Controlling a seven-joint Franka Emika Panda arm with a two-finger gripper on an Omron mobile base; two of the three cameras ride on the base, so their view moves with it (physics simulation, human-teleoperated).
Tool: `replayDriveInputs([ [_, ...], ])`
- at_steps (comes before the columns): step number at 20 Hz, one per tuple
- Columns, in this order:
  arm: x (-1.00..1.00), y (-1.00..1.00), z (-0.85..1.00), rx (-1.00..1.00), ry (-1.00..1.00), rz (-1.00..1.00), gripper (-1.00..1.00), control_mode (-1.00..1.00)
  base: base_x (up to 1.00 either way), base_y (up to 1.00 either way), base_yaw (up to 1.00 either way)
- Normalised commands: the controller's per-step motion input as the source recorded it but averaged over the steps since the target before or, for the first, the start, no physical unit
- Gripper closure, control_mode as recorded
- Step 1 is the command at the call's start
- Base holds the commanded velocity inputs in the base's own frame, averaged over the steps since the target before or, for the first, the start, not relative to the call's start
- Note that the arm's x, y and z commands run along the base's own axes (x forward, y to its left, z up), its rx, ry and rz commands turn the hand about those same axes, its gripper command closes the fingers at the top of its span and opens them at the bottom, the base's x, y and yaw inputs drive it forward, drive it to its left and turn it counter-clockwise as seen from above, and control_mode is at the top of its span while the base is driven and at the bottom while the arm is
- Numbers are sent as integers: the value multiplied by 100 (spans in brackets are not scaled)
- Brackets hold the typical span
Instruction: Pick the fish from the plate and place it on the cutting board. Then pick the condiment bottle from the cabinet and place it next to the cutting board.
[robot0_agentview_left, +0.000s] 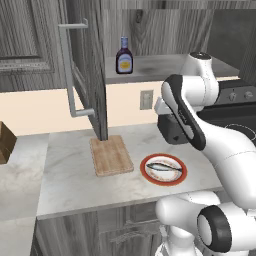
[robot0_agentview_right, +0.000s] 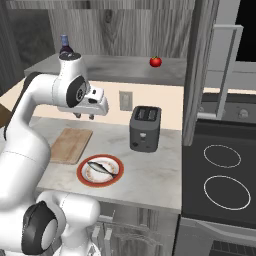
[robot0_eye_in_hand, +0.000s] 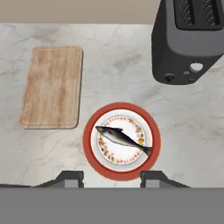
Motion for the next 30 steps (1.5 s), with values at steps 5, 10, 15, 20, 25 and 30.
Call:
replayDriveInputs([
  [5, -2, 0, 0, 0, 0, 0, -100, -100, 0, 0, 0],
  [10, -8, 0, -8, 0, 0, 0, -100, -100, 0, 0, 0],
  [15, -11, 0, -15, 0, 0, 2, -100, -100, 0, 0, 0],
  [20, -12, -1, -13, 0, 1, 5, -100, -100, 0, 0, 0],
  [25, -9, -3, -19, 0, 1, 8, -100, -100, 0, 0, 0],
  [30, -2, 0, -16, -4, 2, 10, -100, -100, 0, 0, 0],
])
